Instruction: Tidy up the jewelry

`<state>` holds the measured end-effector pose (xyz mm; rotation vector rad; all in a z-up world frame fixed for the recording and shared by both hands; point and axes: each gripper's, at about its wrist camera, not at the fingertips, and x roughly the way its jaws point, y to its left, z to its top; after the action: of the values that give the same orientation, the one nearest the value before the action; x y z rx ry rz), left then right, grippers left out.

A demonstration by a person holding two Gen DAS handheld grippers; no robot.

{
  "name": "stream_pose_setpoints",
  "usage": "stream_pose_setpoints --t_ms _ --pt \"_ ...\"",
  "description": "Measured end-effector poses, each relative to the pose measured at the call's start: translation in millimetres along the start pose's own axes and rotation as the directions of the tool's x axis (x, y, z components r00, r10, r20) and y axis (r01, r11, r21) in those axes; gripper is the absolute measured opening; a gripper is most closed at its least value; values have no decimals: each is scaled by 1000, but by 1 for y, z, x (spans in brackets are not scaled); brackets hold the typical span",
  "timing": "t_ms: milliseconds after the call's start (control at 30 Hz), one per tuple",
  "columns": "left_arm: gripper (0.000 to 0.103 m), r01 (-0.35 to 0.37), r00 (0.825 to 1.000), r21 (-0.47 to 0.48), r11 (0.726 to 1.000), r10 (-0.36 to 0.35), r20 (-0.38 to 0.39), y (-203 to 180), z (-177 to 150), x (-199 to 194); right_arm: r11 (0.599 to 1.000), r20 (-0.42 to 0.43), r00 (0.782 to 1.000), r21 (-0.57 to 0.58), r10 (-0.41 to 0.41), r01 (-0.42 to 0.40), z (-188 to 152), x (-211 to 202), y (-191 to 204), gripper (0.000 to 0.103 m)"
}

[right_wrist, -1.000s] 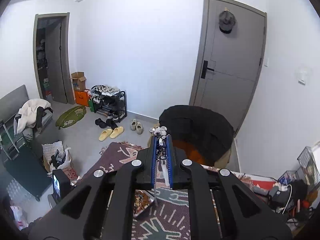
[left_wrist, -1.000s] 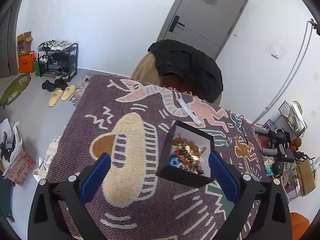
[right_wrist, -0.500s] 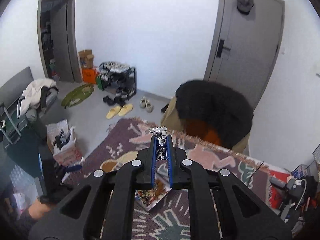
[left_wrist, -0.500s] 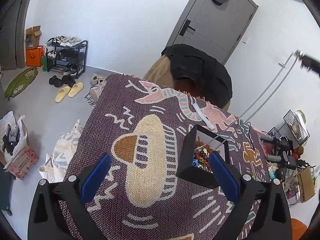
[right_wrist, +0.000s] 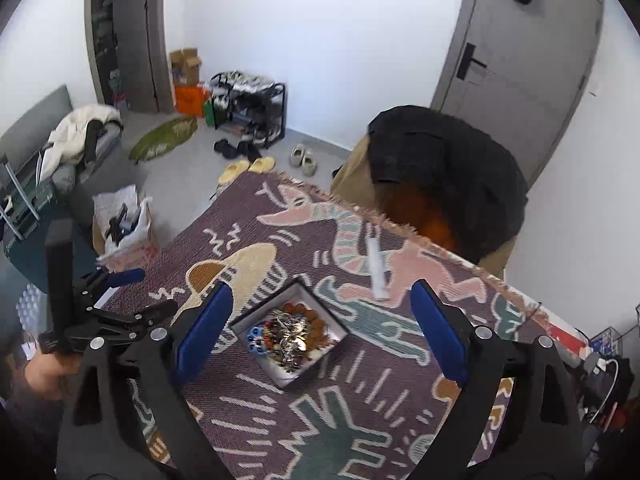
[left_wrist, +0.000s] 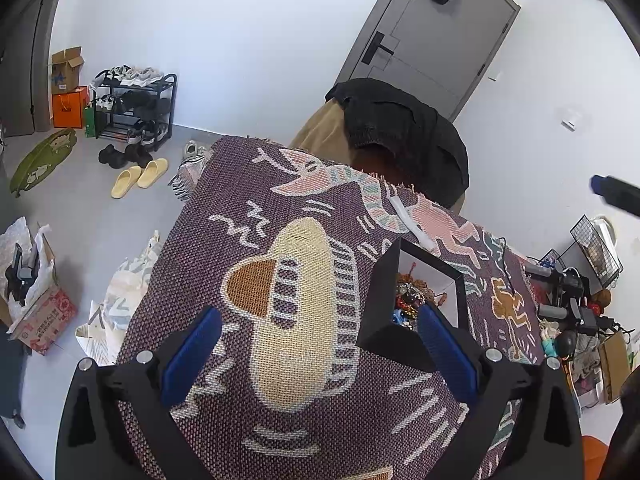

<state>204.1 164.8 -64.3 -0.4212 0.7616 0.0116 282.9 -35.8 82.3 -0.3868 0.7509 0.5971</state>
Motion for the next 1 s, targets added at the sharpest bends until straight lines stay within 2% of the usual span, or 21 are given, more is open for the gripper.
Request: stream_pose_setpoints --t_ms 167,367,500,700,1000 --pt "95 13 1000 11 1000 -13 -10 -10 -2 7 997 26 999 79 -25 23 -16 -37 -46 90" --pt "95 39 999 49 998 -39 0 -35 -3 3 985 30 998 168 -50 44 -56 -71 -96 93" --pt "95 33 999 77 997 -35 26 -52 -2 -9 976 41 995 202 -91 81 -86 -90 -113 95" --pt "95 11 998 122 993 -19 65 -76 -7 -32 938 106 992 346 -73 32 -127 -107 -121 98" --pt "95 -24 991 211 977 -4 133 -108 -21 -70 908 157 984 420 -83 9 -167 -113 -100 98"
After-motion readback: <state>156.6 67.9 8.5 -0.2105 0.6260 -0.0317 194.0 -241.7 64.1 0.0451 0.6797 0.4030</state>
